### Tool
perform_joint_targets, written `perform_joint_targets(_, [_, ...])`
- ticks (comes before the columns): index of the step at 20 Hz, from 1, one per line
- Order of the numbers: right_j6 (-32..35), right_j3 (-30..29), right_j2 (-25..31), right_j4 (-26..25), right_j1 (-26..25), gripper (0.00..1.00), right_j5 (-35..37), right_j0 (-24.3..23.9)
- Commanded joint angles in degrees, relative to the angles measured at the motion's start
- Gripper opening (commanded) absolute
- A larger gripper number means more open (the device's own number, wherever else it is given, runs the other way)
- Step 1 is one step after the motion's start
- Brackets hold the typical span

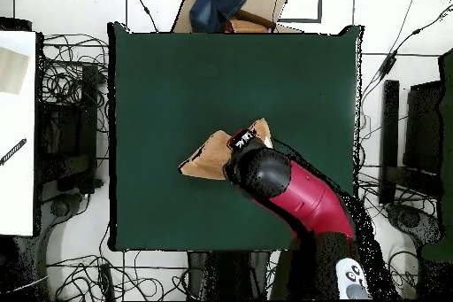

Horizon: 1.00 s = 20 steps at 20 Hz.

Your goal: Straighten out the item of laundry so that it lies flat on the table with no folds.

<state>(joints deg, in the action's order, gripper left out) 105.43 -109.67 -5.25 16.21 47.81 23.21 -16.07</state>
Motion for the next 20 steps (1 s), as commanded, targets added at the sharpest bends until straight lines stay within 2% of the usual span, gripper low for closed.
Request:
perform_joint_targets(1, [5.5,1.0,3.5,-2.0,1.1,1.0,2.6,2.1])
perform_joint_targets(8, [7.1,4.2,0.2,-2.8,4.1,1.0,11.4,5.2])
perform_joint_targets(16, [6.4,4.7,1.4,-2.3,1.2,1.0,9.1,4.2])
perform_joint_targets(20, [7.3,6.9,0.8,-2.7,-1.9,1.0,6.8,4.5])
